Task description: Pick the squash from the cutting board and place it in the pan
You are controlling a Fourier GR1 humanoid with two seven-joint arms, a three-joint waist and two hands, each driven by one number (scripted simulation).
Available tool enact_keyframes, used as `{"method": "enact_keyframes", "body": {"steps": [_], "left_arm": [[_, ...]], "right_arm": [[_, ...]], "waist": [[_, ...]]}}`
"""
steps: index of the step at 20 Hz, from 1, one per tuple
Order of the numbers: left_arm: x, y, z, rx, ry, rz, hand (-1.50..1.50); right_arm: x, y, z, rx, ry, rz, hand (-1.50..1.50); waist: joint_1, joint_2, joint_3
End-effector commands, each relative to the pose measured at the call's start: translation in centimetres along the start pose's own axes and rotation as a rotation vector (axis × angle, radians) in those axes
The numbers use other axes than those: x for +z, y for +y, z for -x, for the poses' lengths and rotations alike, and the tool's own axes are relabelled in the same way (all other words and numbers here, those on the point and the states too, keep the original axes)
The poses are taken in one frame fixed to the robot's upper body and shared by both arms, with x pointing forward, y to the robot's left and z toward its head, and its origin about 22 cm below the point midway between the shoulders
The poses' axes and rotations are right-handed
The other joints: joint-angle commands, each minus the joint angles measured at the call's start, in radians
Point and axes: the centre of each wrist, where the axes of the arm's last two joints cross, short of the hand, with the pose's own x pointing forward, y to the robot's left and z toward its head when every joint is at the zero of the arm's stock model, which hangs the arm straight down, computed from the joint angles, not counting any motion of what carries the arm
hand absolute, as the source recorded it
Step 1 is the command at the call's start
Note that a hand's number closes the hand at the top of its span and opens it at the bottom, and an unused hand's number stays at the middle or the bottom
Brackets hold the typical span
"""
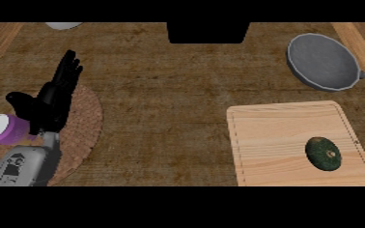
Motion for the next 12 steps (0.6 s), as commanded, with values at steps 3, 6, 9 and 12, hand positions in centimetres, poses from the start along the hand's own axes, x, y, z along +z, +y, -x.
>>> {"method": "enact_keyframes", "body": {"steps": [3, 6, 9, 12], "left_arm": [[0.4, 0.7, 0.7, 0.011, -0.013, -0.002, 0.00], [-0.8, 1.4, -0.5, 0.003, 0.013, 0.014, 0.00], [0.6, 0.5, 1.0, 0.003, 0.002, -0.009, 0.00], [0.2, -0.2, -0.3, -0.011, -0.008, 0.001, 0.00]], "right_arm": [[-2.4, 2.5, -2.6, 0.022, 0.032, -0.028, -1.50], [-1.8, 3.3, -2.6, 0.045, 0.108, -0.065, -1.50], [-2.0, 4.0, -1.0, 0.045, 0.135, -0.067, -1.50], [-2.7, 5.8, -0.5, 0.037, 0.168, -0.033, -1.50]], "waist": [[0.010, 0.002, 0.000], [0.003, 0.001, 0.000], [0.002, 0.000, 0.001], [0.004, 0.000, 0.001]]}}
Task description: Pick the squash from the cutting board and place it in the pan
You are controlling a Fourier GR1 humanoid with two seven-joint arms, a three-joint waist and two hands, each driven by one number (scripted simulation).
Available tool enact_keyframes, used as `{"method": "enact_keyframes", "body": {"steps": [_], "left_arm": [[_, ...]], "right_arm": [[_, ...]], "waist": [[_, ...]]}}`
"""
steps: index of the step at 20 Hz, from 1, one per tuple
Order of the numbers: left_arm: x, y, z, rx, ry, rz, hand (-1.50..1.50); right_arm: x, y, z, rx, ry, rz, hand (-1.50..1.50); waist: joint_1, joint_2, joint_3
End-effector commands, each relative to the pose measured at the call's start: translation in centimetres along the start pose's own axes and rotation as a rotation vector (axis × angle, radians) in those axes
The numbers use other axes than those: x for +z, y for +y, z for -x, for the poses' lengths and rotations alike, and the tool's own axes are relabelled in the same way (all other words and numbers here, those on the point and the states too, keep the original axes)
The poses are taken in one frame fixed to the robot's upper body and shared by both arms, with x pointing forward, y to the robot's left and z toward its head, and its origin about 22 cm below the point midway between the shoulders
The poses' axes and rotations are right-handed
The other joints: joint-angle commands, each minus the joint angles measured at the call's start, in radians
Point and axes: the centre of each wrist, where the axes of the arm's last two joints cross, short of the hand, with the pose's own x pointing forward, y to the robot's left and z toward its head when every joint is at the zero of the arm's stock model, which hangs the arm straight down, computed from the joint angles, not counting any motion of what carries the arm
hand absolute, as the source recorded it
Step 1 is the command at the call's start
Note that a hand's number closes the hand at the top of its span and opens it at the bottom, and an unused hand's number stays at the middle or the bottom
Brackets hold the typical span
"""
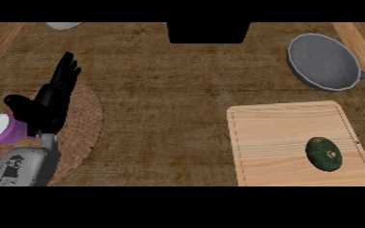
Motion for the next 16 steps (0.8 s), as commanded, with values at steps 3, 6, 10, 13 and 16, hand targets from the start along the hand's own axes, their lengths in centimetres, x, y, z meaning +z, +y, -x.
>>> {"method": "enact_keyframes", "body": {"steps": [3, 6, 10, 13, 16], "left_arm": [[-1.8, -0.6, -1.0, 0.002, -0.008, 0.018, 0.00], [-0.8, -0.9, -1.8, 0.008, 0.006, 0.000, 0.00], [0.1, -1.0, 1.9, -0.009, 0.008, 0.005, 0.00], [1.1, -2.4, 1.6, -0.005, -0.003, -0.009, 0.00], [-0.5, -0.8, 0.6, 0.007, 0.005, 0.005, 0.00]], "right_arm": [[-2.0, 1.4, -0.2, 0.035, 0.082, 0.000, -1.50], [-2.9, 0.3, 1.7, 0.035, 0.123, -0.039, -1.50], [-2.0, 1.4, 4.2, 0.046, 0.091, -0.111, -1.50], [-4.1, 3.3, 2.4, 0.048, 0.084, -0.134, -1.50], [-3.4, 5.0, 4.3, 0.071, 0.070, -0.172, -1.50]], "waist": [[-0.001, 0.001, 0.000], [0.002, 0.000, 0.000], [-0.006, 0.000, 0.000], [0.002, 0.000, 0.000], [-0.004, 0.000, 0.000]]}}
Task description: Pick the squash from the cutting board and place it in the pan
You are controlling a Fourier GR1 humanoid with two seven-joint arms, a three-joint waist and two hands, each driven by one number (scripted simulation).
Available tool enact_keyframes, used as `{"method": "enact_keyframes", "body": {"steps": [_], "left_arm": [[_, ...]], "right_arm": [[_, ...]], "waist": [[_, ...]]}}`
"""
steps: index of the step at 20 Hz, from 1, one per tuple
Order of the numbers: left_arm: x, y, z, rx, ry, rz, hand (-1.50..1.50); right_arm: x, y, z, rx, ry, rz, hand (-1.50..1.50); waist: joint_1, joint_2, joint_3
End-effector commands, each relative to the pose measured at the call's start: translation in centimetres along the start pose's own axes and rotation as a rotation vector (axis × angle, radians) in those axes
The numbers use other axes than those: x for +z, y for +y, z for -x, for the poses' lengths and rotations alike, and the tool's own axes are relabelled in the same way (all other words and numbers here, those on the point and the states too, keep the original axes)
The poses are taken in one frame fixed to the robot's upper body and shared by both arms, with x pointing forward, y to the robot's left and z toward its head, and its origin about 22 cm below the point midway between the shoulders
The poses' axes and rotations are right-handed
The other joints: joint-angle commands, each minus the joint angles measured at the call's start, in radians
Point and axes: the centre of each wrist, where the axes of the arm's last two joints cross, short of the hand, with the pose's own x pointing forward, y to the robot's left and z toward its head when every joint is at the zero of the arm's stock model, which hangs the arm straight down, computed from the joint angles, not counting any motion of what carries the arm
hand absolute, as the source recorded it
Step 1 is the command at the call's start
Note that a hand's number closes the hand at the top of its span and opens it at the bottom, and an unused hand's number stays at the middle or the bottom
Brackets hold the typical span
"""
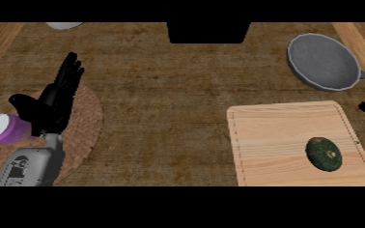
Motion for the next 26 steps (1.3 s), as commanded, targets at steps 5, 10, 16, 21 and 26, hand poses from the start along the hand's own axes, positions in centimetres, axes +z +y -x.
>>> {"method": "enact_keyframes", "body": {"steps": [5, 10, 16, 21, 26], "left_arm": [[-0.7, -2.3, -0.2, -0.007, 0.006, 0.014, 0.00], [-0.1, 1.3, -0.4, -0.004, -0.007, 0.006, 0.00], [-1.2, 0.8, 1.0, 0.002, 0.012, 0.007, 0.00], [-0.9, 1.6, -0.8, 0.007, -0.002, 0.004, 0.00], [0.9, -0.1, 0.2, -0.018, -0.013, -0.006, 0.00]], "right_arm": [[-2.5, 1.5, -1.4, 0.055, 0.009, -0.048, -1.50], [-2.6, 2.2, -1.6, 0.177, 0.105, -0.080, -1.50], [-4.2, 2.9, -0.8, 0.229, 0.138, -0.126, -1.50], [-4.8, 5.0, -1.6, 0.227, 0.145, -0.156, -1.50], [-5.2, 7.4, -0.5, 0.257, 0.155, -0.160, -1.50]], "waist": [[0.000, 0.000, 0.000], [0.002, 0.000, 0.000], [0.000, 0.001, 0.000], [0.000, 0.000, 0.000], [0.001, 0.000, 0.000]]}}
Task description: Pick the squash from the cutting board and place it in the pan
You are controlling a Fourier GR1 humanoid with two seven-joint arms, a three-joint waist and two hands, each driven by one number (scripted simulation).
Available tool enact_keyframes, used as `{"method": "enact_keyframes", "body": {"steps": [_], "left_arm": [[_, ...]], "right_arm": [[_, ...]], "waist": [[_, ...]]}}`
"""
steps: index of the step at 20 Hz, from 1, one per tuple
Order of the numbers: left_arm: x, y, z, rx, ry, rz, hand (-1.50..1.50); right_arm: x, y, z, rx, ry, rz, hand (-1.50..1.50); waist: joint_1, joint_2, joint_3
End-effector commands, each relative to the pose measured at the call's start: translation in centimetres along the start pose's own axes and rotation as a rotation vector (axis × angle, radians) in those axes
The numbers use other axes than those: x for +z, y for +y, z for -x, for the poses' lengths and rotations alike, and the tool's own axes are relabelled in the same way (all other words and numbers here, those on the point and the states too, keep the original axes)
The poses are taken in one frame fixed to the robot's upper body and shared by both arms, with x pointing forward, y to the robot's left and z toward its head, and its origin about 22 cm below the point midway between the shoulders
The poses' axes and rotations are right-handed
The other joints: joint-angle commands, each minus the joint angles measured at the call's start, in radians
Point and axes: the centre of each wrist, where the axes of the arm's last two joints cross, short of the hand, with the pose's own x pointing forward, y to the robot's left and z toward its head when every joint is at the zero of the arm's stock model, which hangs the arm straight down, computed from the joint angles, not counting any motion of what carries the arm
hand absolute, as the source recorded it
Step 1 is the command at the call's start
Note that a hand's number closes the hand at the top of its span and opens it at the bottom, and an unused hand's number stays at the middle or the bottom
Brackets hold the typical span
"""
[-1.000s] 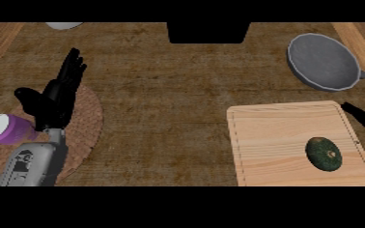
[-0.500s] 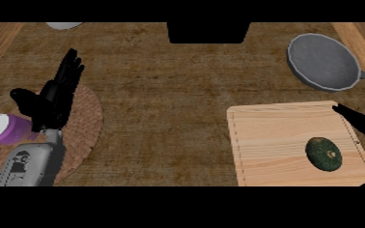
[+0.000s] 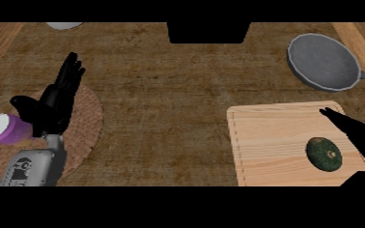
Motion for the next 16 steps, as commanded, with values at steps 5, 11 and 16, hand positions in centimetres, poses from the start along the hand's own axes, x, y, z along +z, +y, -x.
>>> {"method": "enact_keyframes", "body": {"steps": [5, 11, 16], "left_arm": [[-1.1, 0.9, 0.8, 0.012, 0.010, -0.005, 0.00], [0.1, 0.8, -1.2, 0.003, 0.002, -0.001, 0.00], [-2.2, 0.6, -1.0, -0.005, -0.003, -0.016, 0.00]], "right_arm": [[-2.6, 0.3, -1.0, 0.063, 0.039, -0.062, -1.50], [-3.6, 2.1, 1.6, 0.028, 0.032, -0.097, -1.50], [-3.1, 3.0, 1.2, 0.081, -0.115, -0.119, 1.50]], "waist": [[0.000, 0.001, 0.000], [0.002, 0.000, 0.000], [-0.004, 0.001, 0.000]]}}
